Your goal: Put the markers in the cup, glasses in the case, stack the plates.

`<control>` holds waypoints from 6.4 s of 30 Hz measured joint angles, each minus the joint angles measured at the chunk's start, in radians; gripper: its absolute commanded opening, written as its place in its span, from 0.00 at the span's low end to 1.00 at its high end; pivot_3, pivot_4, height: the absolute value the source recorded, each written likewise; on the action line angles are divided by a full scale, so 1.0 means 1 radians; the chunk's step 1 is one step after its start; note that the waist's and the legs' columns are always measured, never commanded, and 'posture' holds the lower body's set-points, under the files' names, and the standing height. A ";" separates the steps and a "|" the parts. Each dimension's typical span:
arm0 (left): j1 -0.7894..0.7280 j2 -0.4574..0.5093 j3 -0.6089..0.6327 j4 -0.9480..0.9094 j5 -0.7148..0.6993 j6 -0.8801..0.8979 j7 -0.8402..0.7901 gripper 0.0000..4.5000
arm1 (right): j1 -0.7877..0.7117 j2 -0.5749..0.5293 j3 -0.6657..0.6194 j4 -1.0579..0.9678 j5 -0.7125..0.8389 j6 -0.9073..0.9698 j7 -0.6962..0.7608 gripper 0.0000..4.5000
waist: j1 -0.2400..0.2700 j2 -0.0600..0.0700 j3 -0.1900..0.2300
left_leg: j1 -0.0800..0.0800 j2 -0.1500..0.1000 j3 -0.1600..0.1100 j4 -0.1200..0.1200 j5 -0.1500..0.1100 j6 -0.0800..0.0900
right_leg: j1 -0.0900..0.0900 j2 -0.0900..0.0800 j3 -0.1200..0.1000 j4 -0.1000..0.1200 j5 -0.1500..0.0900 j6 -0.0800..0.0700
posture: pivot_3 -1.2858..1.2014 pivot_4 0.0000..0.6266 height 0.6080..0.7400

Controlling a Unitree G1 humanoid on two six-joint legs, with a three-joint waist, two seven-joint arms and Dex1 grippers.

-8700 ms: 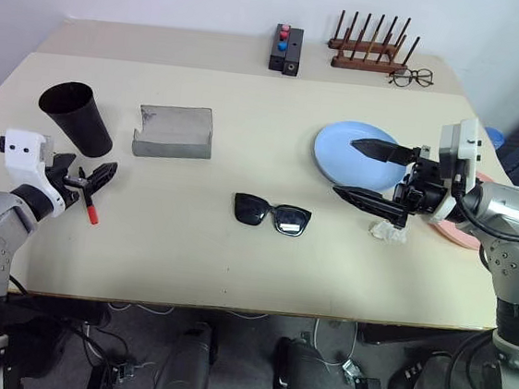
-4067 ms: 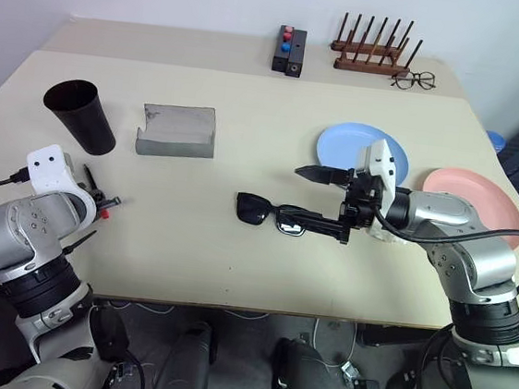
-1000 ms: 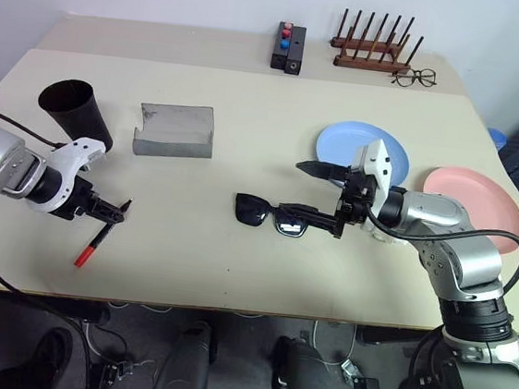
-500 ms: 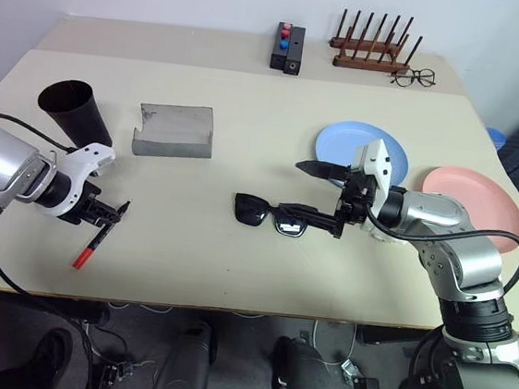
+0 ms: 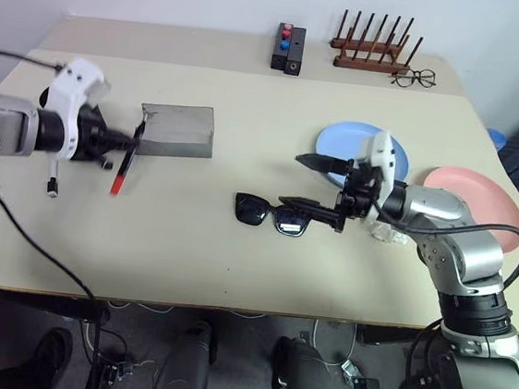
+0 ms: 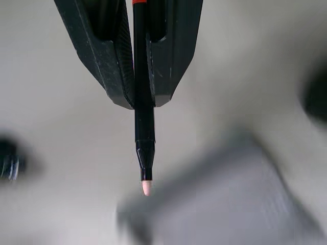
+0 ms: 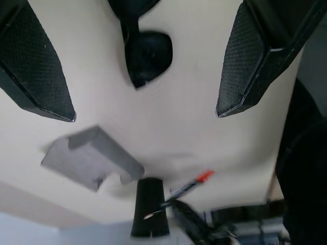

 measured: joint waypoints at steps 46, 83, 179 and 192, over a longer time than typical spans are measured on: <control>0.110 -0.243 0.440 0.435 0.092 -0.973 0.297 0.38 | -0.020 0.021 -0.066 -0.003 0.060 -0.020 -0.002 1.00 | -0.001 -0.001 0.000 | 0.001 0.000 0.000 0.003 0.000 0.000 | 0.002 0.000 0.000 0.003 0.001 0.002 | 0.52 0.24 1.00; 0.167 0.200 0.345 0.505 0.002 0.104 0.265 1.00 | -0.043 0.023 -0.035 0.042 0.028 -0.054 0.043 1.00 | -0.021 -0.003 -0.001 | 0.004 0.001 0.001 -0.005 0.001 -0.004 | 0.000 0.001 0.000 0.002 -0.001 -0.002 | 0.52 0.24 1.00; -0.032 0.174 0.352 1.027 0.235 0.363 0.227 0.33 | -0.022 0.020 -0.029 0.034 0.008 -0.059 0.032 1.00 | -0.022 -0.005 -0.001 | 0.003 0.000 0.001 -0.004 0.002 -0.003 | 0.000 0.000 0.000 0.003 0.001 0.002 | 0.52 0.24 1.00; -0.049 0.150 0.304 1.018 0.230 0.342 0.198 0.01 | -0.022 0.020 -0.029 0.031 0.008 -0.059 0.021 1.00 | -0.022 -0.005 -0.001 | 0.004 0.000 0.001 -0.004 0.002 -0.004 | 0.000 0.000 0.000 0.004 0.001 0.002 | 0.52 0.24 1.00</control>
